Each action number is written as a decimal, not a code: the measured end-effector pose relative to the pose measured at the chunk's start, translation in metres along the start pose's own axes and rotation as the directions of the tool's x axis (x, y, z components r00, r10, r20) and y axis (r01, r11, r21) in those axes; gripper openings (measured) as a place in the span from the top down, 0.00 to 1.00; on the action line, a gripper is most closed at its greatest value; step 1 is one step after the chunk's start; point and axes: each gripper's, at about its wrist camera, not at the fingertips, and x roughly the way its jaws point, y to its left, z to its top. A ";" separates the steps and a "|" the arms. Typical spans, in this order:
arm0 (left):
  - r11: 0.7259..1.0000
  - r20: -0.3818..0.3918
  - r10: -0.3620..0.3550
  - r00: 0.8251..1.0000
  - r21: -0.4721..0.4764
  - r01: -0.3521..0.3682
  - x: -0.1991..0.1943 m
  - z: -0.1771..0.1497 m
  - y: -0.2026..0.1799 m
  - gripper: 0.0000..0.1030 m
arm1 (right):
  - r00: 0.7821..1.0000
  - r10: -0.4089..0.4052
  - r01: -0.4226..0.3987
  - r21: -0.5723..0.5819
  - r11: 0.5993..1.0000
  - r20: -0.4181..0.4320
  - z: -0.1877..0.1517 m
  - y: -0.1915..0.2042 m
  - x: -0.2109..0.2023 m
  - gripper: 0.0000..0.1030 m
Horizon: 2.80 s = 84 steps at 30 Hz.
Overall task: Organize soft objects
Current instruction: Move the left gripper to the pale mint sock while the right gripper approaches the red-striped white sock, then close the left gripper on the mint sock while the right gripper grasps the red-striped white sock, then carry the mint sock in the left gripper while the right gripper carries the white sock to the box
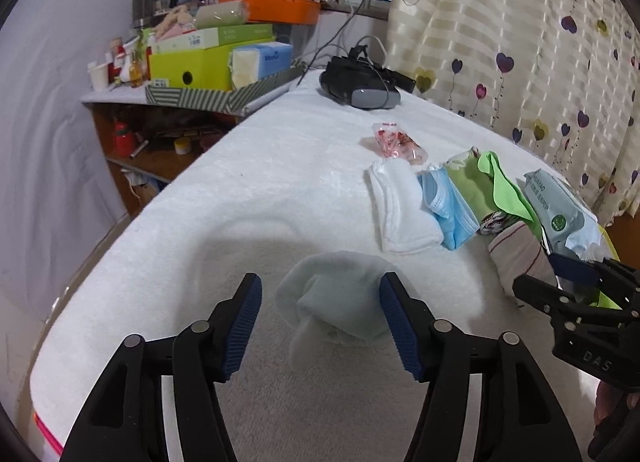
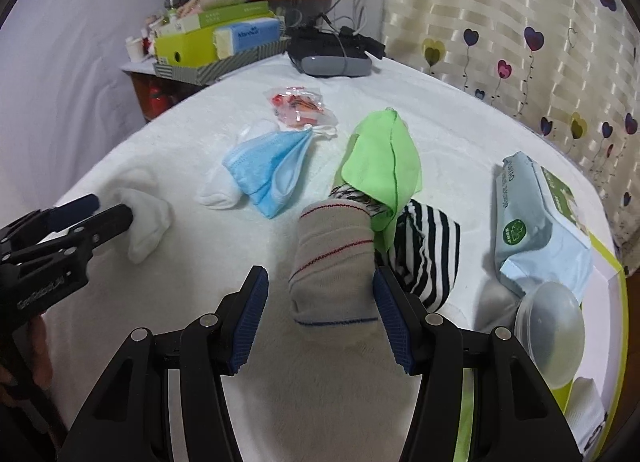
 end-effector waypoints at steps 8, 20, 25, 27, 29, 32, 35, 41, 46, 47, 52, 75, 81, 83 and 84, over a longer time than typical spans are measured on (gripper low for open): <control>0.999 -0.029 -0.041 0.999 -0.002 0.041 0.015 0.000 -0.009 0.39 | 0.998 -0.028 0.030 0.041 0.999 -0.047 0.004 -0.009 0.021 0.46; 0.997 -0.030 -0.080 0.996 0.010 0.080 0.011 -0.004 -0.031 0.74 | 0.998 0.057 -0.059 0.077 0.995 0.038 0.001 -0.020 -0.009 0.55; 0.994 -0.006 -0.111 0.994 0.003 0.111 -0.005 -0.008 -0.035 0.75 | 0.992 0.102 -0.109 0.097 0.989 0.077 -0.011 -0.028 -0.028 0.55; 0.994 0.009 -0.113 0.994 0.014 0.113 -0.017 -0.006 -0.037 0.76 | 0.989 0.112 -0.122 0.113 0.986 0.096 -0.017 -0.031 -0.038 0.55; 0.994 0.037 -0.104 0.994 0.022 0.103 -0.029 -0.004 -0.039 0.76 | 0.985 0.126 -0.139 0.111 0.984 0.117 -0.021 -0.031 -0.048 0.55; 0.994 0.070 -0.110 0.991 0.019 0.109 -0.046 -0.003 -0.046 0.76 | 0.980 0.136 -0.152 0.100 0.983 0.147 -0.025 -0.033 -0.061 0.55; 0.991 0.078 -0.124 0.989 0.048 0.121 -0.058 -0.003 -0.058 0.76 | 0.973 0.142 -0.164 0.117 0.979 0.180 -0.032 -0.039 -0.076 0.55; 0.983 0.107 -0.169 0.980 0.097 0.159 -0.082 -0.003 -0.090 0.76 | 0.964 0.116 -0.152 0.139 0.979 0.238 -0.045 -0.056 -0.107 0.55; 0.972 0.110 -0.207 0.972 0.137 0.191 -0.091 -0.001 -0.118 0.76 | 0.961 0.065 -0.115 0.174 0.978 0.270 -0.055 -0.079 -0.129 0.55; 0.968 0.107 -0.218 0.970 0.147 0.201 -0.092 0.000 -0.126 0.76 | 0.960 0.054 -0.108 0.184 0.977 0.274 -0.057 -0.084 -0.133 0.55; 0.949 0.106 -0.262 0.959 0.208 0.237 -0.098 0.001 -0.161 0.75 | 0.956 0.007 -0.076 0.227 0.971 0.292 -0.067 -0.110 -0.146 0.55; 0.818 -0.019 -0.440 0.898 0.405 0.410 -0.090 -0.009 -0.314 0.75 | 0.958 -0.193 0.089 0.419 0.903 0.211 -0.122 -0.226 -0.163 0.55; 0.808 -0.062 -0.436 0.898 0.412 0.421 -0.074 -0.011 -0.334 0.75 | 0.967 -0.187 0.093 0.445 0.891 0.174 -0.127 -0.253 -0.144 0.55; 0.806 -0.079 -0.435 0.897 0.410 0.427 -0.068 -0.011 -0.340 0.75 | 0.970 -0.182 0.093 0.447 0.890 0.160 -0.129 -0.260 -0.137 0.54; 0.805 -0.084 -0.433 0.898 0.412 0.427 -0.066 -0.011 -0.342 0.75 | 0.973 -0.176 0.092 0.449 0.889 0.151 -0.130 -0.264 -0.132 0.54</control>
